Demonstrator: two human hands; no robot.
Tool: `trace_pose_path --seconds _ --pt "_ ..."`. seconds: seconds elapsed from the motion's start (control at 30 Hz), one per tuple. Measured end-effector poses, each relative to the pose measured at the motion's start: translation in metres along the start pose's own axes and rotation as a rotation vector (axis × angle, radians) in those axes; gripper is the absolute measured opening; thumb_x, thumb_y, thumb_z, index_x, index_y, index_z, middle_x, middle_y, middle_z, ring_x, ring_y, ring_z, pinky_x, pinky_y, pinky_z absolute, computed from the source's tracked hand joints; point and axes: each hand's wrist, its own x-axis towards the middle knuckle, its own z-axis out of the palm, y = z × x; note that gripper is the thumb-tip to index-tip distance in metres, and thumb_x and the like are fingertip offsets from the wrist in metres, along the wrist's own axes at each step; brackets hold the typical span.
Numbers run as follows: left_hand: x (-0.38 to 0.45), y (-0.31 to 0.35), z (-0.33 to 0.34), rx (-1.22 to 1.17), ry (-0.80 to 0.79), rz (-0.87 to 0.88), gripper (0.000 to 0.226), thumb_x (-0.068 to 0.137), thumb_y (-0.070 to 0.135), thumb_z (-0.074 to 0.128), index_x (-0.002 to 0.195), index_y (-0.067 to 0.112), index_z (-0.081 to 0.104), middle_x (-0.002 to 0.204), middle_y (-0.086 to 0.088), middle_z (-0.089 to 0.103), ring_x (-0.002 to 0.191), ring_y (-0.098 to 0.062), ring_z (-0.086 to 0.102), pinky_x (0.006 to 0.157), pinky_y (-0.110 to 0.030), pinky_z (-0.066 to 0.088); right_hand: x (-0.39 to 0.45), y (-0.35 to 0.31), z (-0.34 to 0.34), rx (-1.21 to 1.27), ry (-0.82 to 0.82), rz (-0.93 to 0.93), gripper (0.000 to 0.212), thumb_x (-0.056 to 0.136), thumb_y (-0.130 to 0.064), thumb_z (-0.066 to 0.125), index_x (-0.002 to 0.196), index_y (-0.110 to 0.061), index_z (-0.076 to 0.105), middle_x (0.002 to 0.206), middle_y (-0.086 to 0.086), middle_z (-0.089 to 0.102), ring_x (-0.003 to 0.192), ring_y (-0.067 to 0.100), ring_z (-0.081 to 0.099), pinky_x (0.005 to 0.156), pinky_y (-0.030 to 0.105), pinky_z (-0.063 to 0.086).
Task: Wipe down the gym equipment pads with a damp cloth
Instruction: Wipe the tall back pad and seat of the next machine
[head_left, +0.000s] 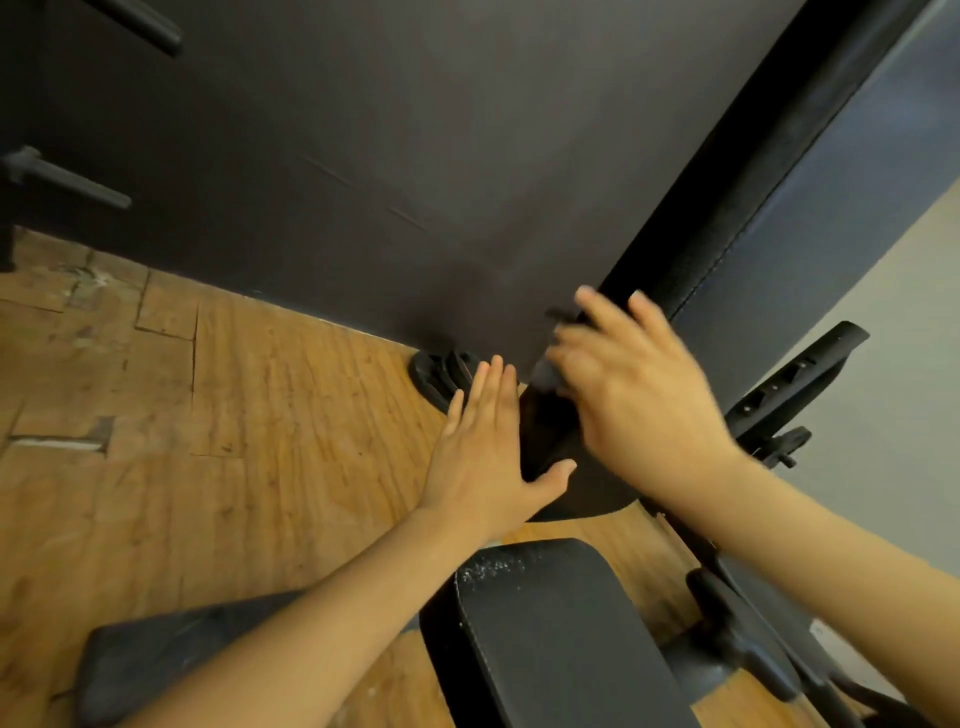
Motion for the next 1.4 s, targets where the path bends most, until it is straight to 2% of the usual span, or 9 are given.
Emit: trace_pose_path --seconds 0.13,0.23,0.37,0.6,0.87,1.0,1.1,1.27,1.4 --pt "-0.008 -0.008 0.005 0.042 -0.025 -0.001 0.105 0.071 0.075 0.011 0.151 0.010 -0.011 0.160 -0.005 -0.014 0.144 -0.012 -0.020 0.120 -0.035 -0.002 0.012 0.010 -0.009 -0.007 0.044 0.167 0.028 0.087 -0.011 0.046 0.104 -0.001 0.066 0.115 0.016 0.063 0.129 0.037 0.040 0.111 0.045 0.016" --pt "-0.012 -0.010 0.002 0.062 -0.064 -0.005 0.103 0.078 0.074 0.023 0.150 0.010 -0.013 0.159 -0.004 -0.017 0.143 -0.011 -0.023 0.120 -0.034 -0.005 -0.008 -0.023 0.009 -0.032 -0.027 0.031 0.047 0.085 -0.016 0.028 0.105 0.004 0.065 0.117 0.021 0.062 0.123 0.038 0.047 0.109 0.043 0.020" --pt "-0.014 -0.012 0.002 0.077 -0.082 0.011 0.108 0.065 0.073 0.006 0.153 0.011 -0.007 0.158 -0.003 -0.019 0.141 -0.009 -0.027 0.119 -0.031 -0.010 -0.022 -0.043 0.024 0.031 -0.093 -0.129 0.043 0.079 -0.019 0.035 0.098 -0.004 0.071 0.108 0.011 0.068 0.118 0.032 0.054 0.107 0.038 0.028" --pt "-0.023 -0.020 0.007 0.052 -0.075 -0.005 0.099 0.083 0.072 0.025 0.151 0.010 -0.009 0.160 -0.004 -0.013 0.144 -0.010 -0.019 0.117 -0.029 -0.005 0.008 0.001 -0.003 0.019 0.010 0.149 0.028 0.084 -0.008 0.046 0.099 0.000 0.068 0.111 0.017 0.065 0.128 0.037 0.040 0.111 0.045 0.017" --pt "-0.032 -0.027 0.008 0.032 -0.154 -0.047 0.106 0.074 0.072 0.025 0.151 0.011 -0.014 0.158 -0.001 -0.022 0.142 -0.010 -0.025 0.120 -0.035 -0.001 -0.029 -0.057 0.037 0.053 -0.098 -0.182 0.044 0.079 -0.019 0.034 0.096 -0.005 0.072 0.108 0.011 0.068 0.122 0.033 0.050 0.109 0.040 0.015" --pt "-0.038 -0.034 0.009 0.070 -0.161 -0.026 0.102 0.085 0.069 0.038 0.150 0.010 -0.015 0.159 -0.003 -0.019 0.143 -0.012 -0.023 0.120 -0.035 -0.001 -0.005 -0.023 0.014 0.063 -0.029 -0.009 0.024 0.073 -0.004 0.057 0.093 -0.003 0.070 0.104 0.012 0.068 0.127 0.035 0.044 0.109 0.040 0.014" --pt "-0.041 -0.034 0.010 0.039 -0.176 -0.002 0.102 0.087 0.066 0.043 0.150 0.012 -0.016 0.159 -0.001 -0.018 0.143 -0.010 -0.021 0.120 -0.033 -0.001 -0.001 -0.010 0.004 0.044 0.001 0.098 0.025 0.082 -0.006 0.052 0.100 0.000 0.067 0.111 0.016 0.065 0.130 0.037 0.039 0.110 0.045 0.015" --pt "-0.042 -0.033 0.010 0.018 -0.177 0.000 0.103 0.085 0.064 0.047 0.150 0.012 -0.013 0.158 0.003 -0.020 0.140 -0.006 -0.025 0.119 -0.031 -0.007 -0.032 -0.058 0.035 0.026 -0.088 -0.134 0.044 0.080 -0.015 0.033 0.102 0.002 0.069 0.114 0.018 0.064 0.122 0.038 0.049 0.107 0.045 0.019" --pt "-0.043 -0.034 0.008 -0.010 -0.200 0.002 0.103 0.083 0.062 0.047 0.151 0.010 -0.009 0.159 -0.001 -0.018 0.141 -0.007 -0.025 0.118 -0.028 -0.009 -0.037 -0.062 0.041 0.045 -0.140 -0.296 0.042 0.072 -0.022 0.048 0.103 -0.006 0.071 0.114 0.011 0.066 0.123 0.033 0.049 0.110 0.042 0.022"
